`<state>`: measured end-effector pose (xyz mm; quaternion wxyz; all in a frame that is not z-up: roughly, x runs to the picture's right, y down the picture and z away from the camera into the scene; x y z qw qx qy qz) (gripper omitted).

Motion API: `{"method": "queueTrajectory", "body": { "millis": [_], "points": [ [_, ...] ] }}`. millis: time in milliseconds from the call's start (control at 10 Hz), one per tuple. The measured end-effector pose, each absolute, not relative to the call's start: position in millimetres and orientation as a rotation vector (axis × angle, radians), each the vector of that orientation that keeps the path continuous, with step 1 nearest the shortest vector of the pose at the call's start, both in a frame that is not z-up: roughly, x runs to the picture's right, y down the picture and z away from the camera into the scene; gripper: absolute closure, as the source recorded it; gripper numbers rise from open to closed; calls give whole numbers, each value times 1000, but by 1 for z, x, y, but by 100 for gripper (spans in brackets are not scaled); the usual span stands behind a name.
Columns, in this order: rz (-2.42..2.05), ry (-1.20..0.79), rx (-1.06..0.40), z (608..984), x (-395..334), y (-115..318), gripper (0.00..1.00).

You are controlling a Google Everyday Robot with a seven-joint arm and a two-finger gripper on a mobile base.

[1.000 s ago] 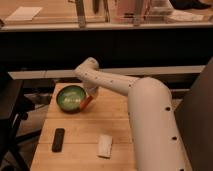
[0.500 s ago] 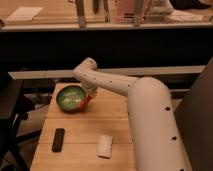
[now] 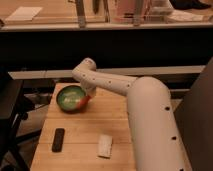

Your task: Place the pepper in the ceramic bowl

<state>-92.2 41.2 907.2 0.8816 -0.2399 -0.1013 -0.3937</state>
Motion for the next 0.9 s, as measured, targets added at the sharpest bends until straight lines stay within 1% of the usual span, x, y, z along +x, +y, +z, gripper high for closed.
{"method": "queueTrajectory", "body": {
  "millis": [900],
  "points": [
    [-806,-203,-473,909,-106,39,99]
  ]
}}
